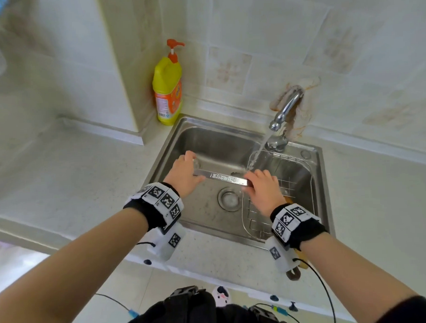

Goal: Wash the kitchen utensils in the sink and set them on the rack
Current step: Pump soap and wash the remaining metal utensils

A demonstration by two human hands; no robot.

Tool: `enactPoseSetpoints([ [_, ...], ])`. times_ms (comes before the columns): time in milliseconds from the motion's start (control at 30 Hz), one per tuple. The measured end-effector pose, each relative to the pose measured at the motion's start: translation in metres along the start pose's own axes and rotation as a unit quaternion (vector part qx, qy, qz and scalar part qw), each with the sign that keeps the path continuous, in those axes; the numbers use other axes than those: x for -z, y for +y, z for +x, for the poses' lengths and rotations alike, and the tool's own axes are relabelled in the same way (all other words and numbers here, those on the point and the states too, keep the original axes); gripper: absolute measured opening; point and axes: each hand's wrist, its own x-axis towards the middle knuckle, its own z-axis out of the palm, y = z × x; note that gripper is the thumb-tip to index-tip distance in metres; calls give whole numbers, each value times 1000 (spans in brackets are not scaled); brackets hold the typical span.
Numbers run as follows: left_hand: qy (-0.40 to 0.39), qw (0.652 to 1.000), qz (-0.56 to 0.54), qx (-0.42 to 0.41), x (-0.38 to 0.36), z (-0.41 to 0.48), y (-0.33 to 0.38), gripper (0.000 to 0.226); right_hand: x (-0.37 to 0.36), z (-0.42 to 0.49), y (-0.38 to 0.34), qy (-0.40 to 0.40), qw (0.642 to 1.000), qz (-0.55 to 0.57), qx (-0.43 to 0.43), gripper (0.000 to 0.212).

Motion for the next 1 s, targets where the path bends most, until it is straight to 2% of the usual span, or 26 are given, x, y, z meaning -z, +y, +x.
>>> enactPoseSetpoints([
  [67,49,994,-87,39,-4,-1,4,61,4,1,0,11,1000,2,-25,28],
  [133,70,983,-147,84,-6,0,7,58,8,1,-1,31,998,8,-47,29],
  [300,59,959,-227,161,-4,-3,3,47,7,3,-11,44,998,14,-45,31],
  [533,64,927,-299,217,-3,-7,-14,50,-2,16,-34,35,998,54,-18,28],
  [600,63,914,-332,226,-5,-6,-14,34,-4,18,-38,31,998,48,-8,26],
  [667,60,889,-386,238,-8,-4,-17,13,-4,19,-42,26,999,40,-7,23],
  [767,48,826,-494,269,-13,-4,-20,12,-2,24,-55,14,999,34,3,24],
  [900,71,783,-564,252,-15,-6,-12,35,0,31,-74,6,999,34,21,27],
  [1000,55,765,-590,251,-15,-1,-3,38,3,40,-82,8,999,39,27,26],
])
